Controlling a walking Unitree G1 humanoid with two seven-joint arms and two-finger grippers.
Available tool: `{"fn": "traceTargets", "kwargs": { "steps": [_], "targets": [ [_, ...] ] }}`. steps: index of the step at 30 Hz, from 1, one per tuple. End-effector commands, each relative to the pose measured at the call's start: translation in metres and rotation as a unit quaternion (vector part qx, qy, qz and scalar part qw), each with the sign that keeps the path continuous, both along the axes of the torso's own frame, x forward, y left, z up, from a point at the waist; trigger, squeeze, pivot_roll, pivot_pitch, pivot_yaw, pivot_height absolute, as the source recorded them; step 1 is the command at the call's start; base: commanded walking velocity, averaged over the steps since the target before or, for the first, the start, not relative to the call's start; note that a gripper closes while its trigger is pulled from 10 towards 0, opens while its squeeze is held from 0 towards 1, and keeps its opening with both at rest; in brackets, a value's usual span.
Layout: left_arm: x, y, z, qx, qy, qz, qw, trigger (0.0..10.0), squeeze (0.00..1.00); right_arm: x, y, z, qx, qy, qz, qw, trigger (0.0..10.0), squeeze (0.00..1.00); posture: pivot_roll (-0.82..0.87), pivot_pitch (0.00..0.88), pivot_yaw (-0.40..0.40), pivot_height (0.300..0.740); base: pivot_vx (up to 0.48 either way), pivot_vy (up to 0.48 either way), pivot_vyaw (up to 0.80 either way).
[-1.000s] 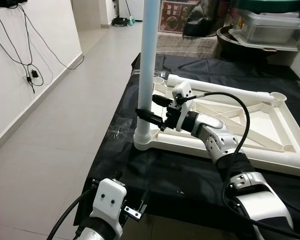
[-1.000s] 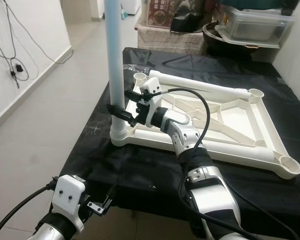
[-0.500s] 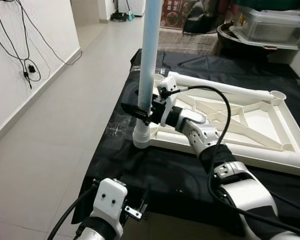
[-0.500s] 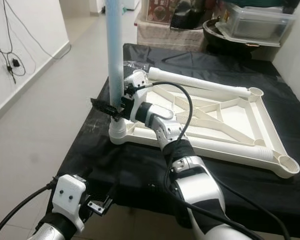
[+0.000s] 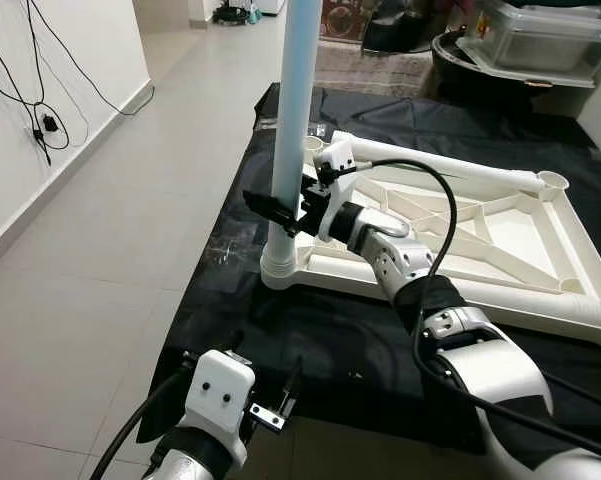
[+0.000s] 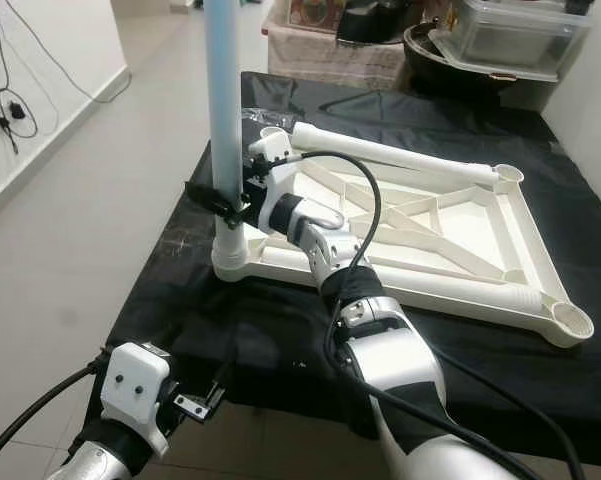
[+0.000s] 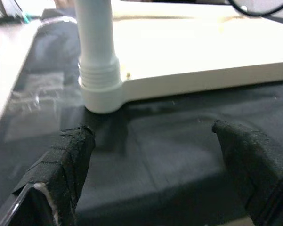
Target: Building children table
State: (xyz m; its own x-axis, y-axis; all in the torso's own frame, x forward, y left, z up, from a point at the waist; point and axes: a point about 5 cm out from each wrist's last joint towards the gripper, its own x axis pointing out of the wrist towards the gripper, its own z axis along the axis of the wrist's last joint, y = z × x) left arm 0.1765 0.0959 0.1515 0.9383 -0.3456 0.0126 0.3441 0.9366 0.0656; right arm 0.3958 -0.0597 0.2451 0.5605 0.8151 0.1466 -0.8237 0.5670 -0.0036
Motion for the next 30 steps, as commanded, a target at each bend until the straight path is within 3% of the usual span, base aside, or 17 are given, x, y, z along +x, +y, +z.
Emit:
{"fn": "traceTargets", "kwargs": {
  "steps": [1,14,22,25,27,29,30],
  "targets": [
    [0.0,0.003,0.006,-0.003,-0.023,0.027,0.999,10.0,0.0,0.0,0.003,-0.002,0.0,0.001,0.0,1.0,0.0,0.0,0.13,0.161,-0.111,0.74,0.0,0.0,0.0],
    [0.002,0.006,0.002,0.001,-0.016,0.042,0.999,10.0,0.0,-0.004,0.005,-0.018,-0.002,0.008,0.01,1.0,0.0,0.0,0.12,0.157,-0.103,0.74,0.0,0.0,0.0],
    [0.004,0.008,0.0,0.006,-0.014,0.048,0.999,10.0,0.0,-0.011,-0.012,-0.04,-0.01,0.005,-0.019,1.0,0.0,0.0,0.12,0.154,-0.098,0.74,0.0,0.0,0.0],
    [0.006,0.01,-0.001,0.01,-0.016,0.051,0.999,10.0,0.0,-0.013,-0.027,-0.048,-0.027,-0.011,-0.076,0.997,0.0,0.0,0.11,0.151,-0.097,0.74,0.0,0.0,0.0],
    [0.006,0.01,-0.001,0.01,-0.016,0.051,0.999,10.0,0.0,-0.013,-0.027,-0.048,-0.027,-0.011,-0.076,0.997,0.0,0.0,0.11,0.151,-0.097,0.74,0.0,0.0,0.0],
    [0.008,0.011,-0.001,0.013,-0.017,0.052,0.998,10.0,0.0,-0.009,-0.048,-0.056,-0.048,-0.007,-0.199,0.979,0.0,0.0,0.11,0.145,-0.089,0.74,0.0,0.0,0.0],
    [0.008,0.011,-0.001,0.013,-0.017,0.052,0.998,10.0,0.0,-0.009,-0.048,-0.056,-0.048,-0.007,-0.199,0.979,0.0,0.0,0.11,0.145,-0.089,0.74,0.0,0.0,0.0]
  ]
}}
